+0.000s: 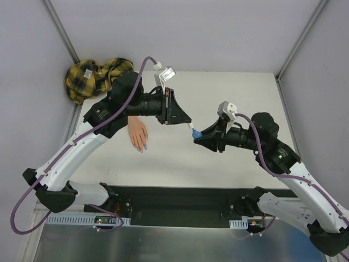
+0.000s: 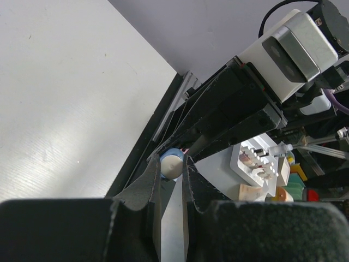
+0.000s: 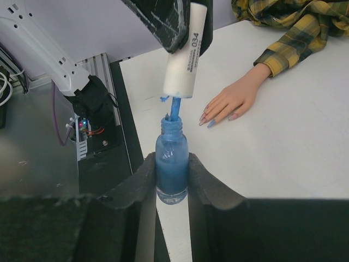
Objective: Paint the nails
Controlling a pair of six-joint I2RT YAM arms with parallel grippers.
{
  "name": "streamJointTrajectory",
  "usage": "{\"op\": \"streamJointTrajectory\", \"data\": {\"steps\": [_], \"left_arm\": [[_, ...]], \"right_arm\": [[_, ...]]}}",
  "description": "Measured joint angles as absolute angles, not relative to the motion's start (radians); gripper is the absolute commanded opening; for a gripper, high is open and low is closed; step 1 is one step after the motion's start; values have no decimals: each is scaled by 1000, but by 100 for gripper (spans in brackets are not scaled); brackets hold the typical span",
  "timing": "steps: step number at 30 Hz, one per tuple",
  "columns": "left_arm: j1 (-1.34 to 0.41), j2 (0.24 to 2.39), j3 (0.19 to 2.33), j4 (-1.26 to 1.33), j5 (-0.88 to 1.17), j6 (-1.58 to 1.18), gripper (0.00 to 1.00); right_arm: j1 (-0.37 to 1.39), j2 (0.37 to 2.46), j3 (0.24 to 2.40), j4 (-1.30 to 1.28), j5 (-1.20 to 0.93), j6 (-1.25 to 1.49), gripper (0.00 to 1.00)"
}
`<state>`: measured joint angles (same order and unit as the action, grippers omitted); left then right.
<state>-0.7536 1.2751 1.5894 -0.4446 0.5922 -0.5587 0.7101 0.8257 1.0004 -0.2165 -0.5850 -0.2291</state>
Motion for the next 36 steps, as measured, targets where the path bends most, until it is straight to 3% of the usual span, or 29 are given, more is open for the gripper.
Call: {"op": "streamJointTrajectory", "data": {"steps": [26,36], "left_arm": [[-780,1275,1561,-437,566,-559,0],[-780,1262,1555,-418,488,-556,0]], "right_arm": [[713,847,1001,-167,-559,-192,0],[767,879,1035,-155,-423,-175,0]]}}
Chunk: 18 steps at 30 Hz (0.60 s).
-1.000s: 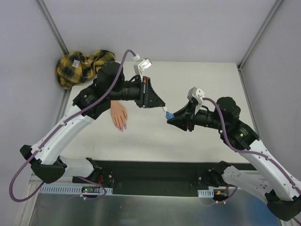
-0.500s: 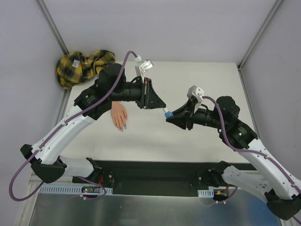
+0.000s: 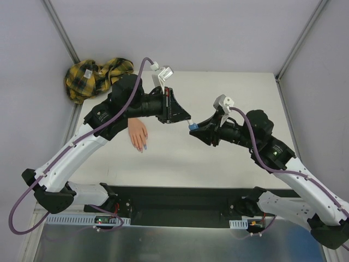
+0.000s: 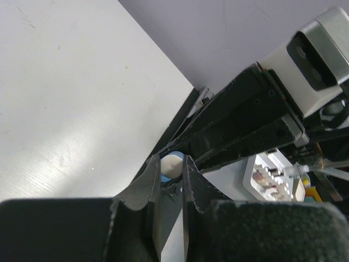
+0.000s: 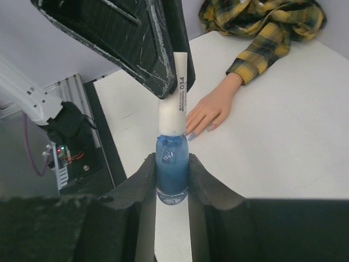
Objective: Paint the nails
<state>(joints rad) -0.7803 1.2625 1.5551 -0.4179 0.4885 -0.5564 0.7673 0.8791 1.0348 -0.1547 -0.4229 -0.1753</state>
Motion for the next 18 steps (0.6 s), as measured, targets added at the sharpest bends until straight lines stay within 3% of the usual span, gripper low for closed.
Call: {"op": "streamJointTrajectory", "data": {"steps": [12,18], "left_arm": [[-817,1231,1562,-471,268,-545,0],[-818,1203,1524,-427,262,-509,0]], "right_arm": [[1076,996,1151,-218,178,-371,0],[1084,1019,1172,-221,199,-379,0]]}}
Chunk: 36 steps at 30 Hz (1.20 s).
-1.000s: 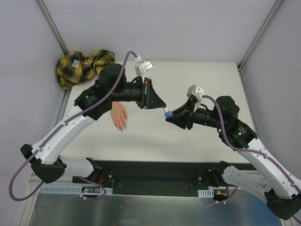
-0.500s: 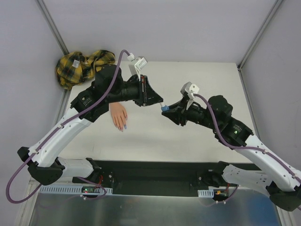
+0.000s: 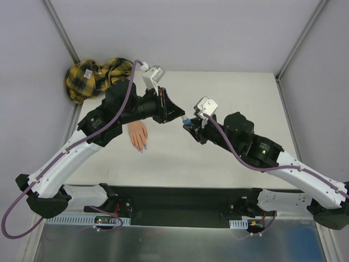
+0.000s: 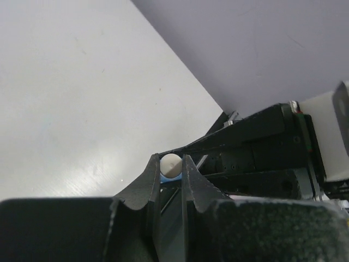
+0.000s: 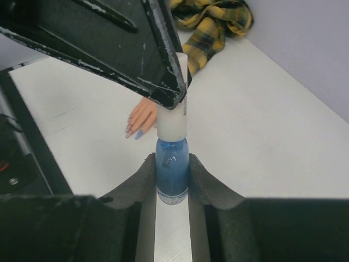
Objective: Paint the nails
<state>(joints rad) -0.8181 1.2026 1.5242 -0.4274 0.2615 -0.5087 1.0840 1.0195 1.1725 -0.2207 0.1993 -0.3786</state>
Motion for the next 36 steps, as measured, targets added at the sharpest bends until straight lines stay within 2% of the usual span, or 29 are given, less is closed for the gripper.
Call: {"op": "streamJointTrajectory", "data": {"steps": [3,6,9,12,18,25,26,29,30,36], "left_arm": [[-816,1141,1438,-328,327,-473,0],[-810,1084,1351,-172,483,-440,0],[-813,1074,1325,-9,686,-436,0],[-825,1083,1324,105,845,-456,0],[-839,1103,1334,178,895,-492,0],[-845,1096,1325,85,789,-482,0],[-845,1089,1323,72,767,-480,10],[-842,1073,1316,41,716,-468,20],[-842,1068,1314,31,701,-464,31],[-820,1037,1294,-80,658,-442,46]], "right_arm": [[1036,1003,1174,-223,38,-322,0],[974,995,1202,-236,-227,-195,0],[949,1017,1220,-111,-512,4,0],[952,1046,1224,62,-703,139,0],[932,1020,1199,114,-764,163,0],[926,973,1158,20,-673,101,0],[926,971,1157,11,-662,91,0],[926,970,1157,-20,-629,60,0],[926,970,1157,-33,-617,44,0],[910,935,1162,-76,-556,-37,0]]}}
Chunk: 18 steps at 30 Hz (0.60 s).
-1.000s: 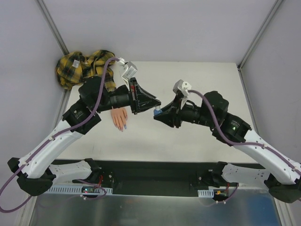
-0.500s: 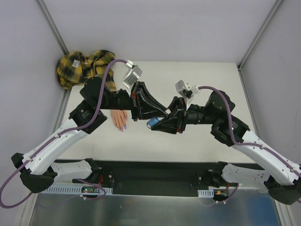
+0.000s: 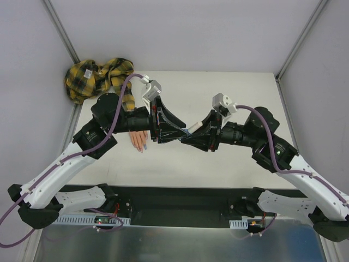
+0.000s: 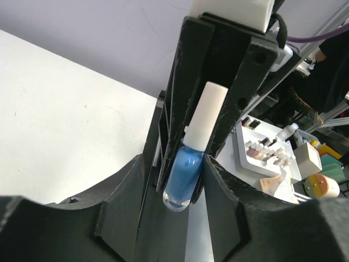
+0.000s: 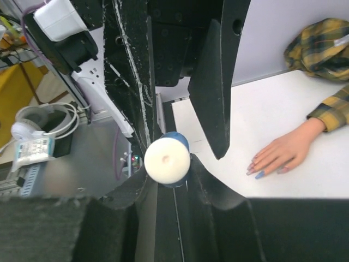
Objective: Paint the nails
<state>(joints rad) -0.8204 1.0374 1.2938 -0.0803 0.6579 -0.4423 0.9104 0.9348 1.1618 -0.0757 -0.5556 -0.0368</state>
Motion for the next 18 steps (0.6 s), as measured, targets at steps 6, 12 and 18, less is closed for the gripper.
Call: {"op": "streamJointTrajectory", "data": {"steps": [6,12,18], "left_arm": [[-817,1031,1285,-112,623,-422,52],[-817,1008,1250,-132,581,-404,40],[-817,991,1234,-160,561,-400,24]], "right_arm": [[908,920,1184,-136,-515,-96,0],[907,918,1192,-194,-477,-141,0],[906,915,1195,-223,-448,-167,0]]}}
